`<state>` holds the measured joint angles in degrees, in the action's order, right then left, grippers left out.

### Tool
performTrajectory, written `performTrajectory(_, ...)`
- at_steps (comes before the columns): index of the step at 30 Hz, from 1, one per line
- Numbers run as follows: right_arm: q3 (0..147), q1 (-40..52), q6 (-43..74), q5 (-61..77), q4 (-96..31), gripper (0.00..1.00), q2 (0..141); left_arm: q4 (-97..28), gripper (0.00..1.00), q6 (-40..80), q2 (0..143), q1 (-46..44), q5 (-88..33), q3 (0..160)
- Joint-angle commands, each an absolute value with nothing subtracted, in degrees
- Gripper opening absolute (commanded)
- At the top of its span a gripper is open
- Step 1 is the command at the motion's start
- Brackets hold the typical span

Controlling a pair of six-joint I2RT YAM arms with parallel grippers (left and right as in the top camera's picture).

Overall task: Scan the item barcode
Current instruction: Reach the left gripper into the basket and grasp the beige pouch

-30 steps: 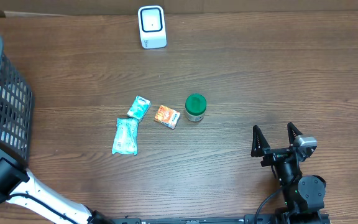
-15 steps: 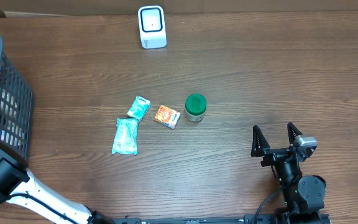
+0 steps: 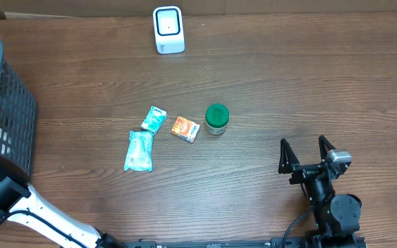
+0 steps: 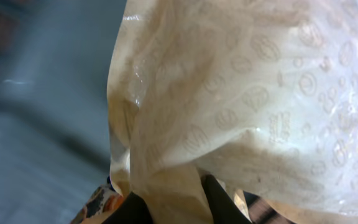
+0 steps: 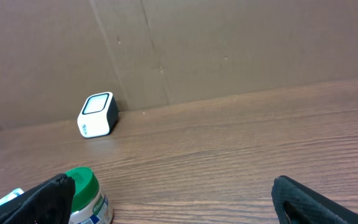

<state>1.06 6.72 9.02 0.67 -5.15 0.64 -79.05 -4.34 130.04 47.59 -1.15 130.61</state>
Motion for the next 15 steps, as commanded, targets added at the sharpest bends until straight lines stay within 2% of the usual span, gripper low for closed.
performTrajectory(1,0.5,6.4,9.2,0.7,-4.8,1.0,0.2,-82.1,0.04,2.2,127.0,47.2,-1.6,141.5)
performTrajectory(5,0.5,6.4,9.2,0.7,-4.8,1.0,0.2,-83.7,0.04,5.0,120.7,47.2,-9.8,149.4)
performTrajectory(12,0.5,6.4,9.2,0.7,-4.8,1.0,0.2,-83.0,0.04,4.9,108.7,46.7,-28.0,150.1)
performTrajectory(15,0.5,6.4,9.2,0.7,-4.8,1.0,0.2,-86.0,0.04,4.7,105.4,44.4,-30.0,150.1)
